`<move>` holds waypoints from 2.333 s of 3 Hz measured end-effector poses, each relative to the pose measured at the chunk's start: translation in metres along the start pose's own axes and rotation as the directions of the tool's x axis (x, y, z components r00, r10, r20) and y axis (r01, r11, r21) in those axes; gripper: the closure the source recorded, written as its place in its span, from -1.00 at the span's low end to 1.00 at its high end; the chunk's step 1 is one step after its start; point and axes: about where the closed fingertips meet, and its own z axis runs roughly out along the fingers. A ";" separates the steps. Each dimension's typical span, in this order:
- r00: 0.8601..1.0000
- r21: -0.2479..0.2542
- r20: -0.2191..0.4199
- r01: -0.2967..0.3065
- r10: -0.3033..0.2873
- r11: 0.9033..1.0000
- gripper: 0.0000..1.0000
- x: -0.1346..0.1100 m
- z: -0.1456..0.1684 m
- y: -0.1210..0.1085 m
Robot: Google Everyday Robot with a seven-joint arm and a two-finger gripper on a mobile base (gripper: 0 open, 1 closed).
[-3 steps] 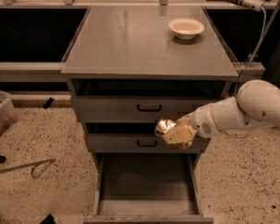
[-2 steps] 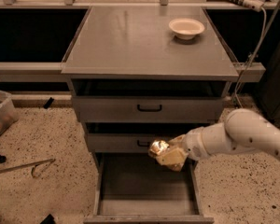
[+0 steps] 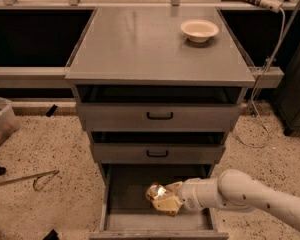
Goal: Place orange can into bottom drawer
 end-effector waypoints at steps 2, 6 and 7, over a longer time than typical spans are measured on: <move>1.000 0.016 0.016 -0.014 0.014 1.000 1.00 0.003 0.008 -0.006; 0.976 0.194 0.142 0.138 -0.167 0.971 1.00 -0.017 0.085 -0.119; 0.987 0.170 0.114 0.097 -0.117 0.981 1.00 0.010 0.118 -0.139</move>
Offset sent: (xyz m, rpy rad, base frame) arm 0.0054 0.0012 -0.0102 0.0073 -0.0052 -0.0308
